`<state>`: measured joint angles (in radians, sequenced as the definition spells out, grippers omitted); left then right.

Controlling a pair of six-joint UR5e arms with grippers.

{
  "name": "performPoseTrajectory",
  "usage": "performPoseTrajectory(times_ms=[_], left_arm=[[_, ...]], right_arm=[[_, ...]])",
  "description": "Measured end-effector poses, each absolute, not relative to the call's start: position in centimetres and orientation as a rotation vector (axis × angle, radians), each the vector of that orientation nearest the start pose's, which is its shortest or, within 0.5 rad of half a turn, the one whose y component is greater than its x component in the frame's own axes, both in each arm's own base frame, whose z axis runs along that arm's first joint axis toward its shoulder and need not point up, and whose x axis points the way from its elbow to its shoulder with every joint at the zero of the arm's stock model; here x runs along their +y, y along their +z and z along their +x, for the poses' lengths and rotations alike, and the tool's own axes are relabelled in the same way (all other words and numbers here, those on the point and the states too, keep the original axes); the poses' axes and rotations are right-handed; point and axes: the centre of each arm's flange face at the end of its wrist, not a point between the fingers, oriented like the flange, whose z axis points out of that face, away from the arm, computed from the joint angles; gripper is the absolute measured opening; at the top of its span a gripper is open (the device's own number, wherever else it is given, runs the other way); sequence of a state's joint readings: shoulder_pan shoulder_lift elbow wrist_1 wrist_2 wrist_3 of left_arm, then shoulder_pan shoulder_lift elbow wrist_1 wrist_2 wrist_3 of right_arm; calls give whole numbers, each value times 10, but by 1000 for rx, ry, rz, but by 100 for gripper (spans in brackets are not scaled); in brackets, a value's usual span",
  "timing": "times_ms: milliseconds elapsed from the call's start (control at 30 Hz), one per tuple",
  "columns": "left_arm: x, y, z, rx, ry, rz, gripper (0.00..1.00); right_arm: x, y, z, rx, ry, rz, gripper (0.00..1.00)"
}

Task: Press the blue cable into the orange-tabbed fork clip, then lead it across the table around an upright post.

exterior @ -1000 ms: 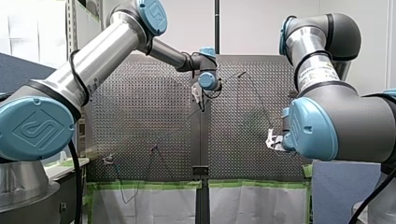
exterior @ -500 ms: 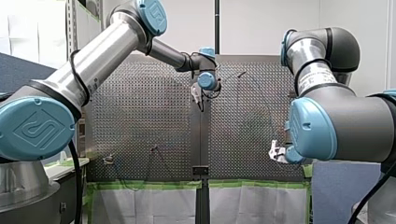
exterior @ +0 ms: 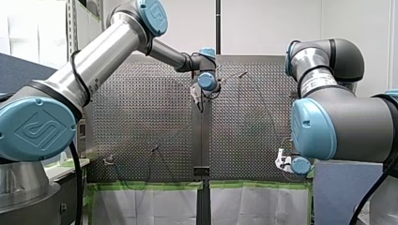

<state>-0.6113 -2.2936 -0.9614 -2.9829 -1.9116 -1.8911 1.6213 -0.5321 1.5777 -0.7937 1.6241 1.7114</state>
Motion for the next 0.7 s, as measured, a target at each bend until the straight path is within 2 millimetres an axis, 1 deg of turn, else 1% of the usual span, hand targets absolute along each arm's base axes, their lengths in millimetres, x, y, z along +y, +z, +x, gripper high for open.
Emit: performPoseTrajectory(times_ms=[67,367,467,700], left_arm=[[-522,341,573,1550,-476,-51,100],[-519,342,575,1557,-464,-56,100],[-518,342,576,1556,-461,-60,100],[-514,343,575,1569,-437,-74,100]], right_arm=[[-627,-92,157,-1506,1150,1314,0],[-632,-119,149,-1502,1147,1302,0],[-635,-122,147,-1491,1142,1304,0],[-646,-118,144,-1451,1139,1304,0]])
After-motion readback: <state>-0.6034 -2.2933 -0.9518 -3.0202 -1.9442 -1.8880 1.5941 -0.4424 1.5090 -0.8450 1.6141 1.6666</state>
